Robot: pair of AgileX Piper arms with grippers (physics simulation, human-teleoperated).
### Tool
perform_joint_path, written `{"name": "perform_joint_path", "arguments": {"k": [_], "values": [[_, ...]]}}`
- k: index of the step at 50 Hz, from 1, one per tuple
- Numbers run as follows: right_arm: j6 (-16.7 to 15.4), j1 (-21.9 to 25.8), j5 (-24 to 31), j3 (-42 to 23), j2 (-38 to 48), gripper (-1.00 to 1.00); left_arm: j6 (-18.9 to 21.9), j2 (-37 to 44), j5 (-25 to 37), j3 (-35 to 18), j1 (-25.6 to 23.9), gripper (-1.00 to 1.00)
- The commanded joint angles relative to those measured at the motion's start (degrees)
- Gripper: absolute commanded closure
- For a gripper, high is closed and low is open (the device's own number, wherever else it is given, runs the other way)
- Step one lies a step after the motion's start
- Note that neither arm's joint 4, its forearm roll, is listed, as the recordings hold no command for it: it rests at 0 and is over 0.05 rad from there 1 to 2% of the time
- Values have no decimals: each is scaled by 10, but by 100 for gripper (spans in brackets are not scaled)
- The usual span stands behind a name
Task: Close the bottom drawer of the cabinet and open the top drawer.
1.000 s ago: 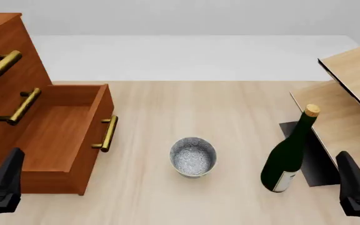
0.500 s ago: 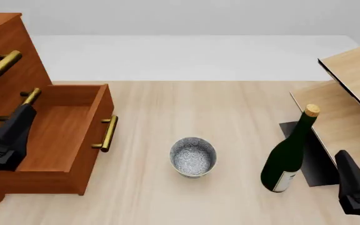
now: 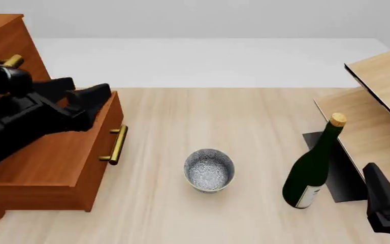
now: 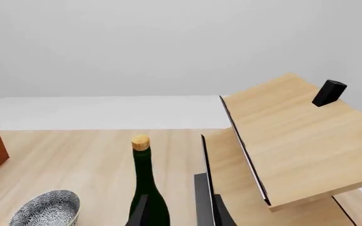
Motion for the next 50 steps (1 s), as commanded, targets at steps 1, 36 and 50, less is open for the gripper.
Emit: {"name": "perform_joint_path", "arguments": {"k": [1, 36, 50], "values": [[1, 1, 6, 0, -7, -100, -57, 103, 85, -73, -57, -100], [7, 4, 5, 0, -7, -100, -94, 275, 185, -104, -52, -100], [9, 8, 3, 0, -5, -100, -100, 314, 191, -91, -25, -100]]}}
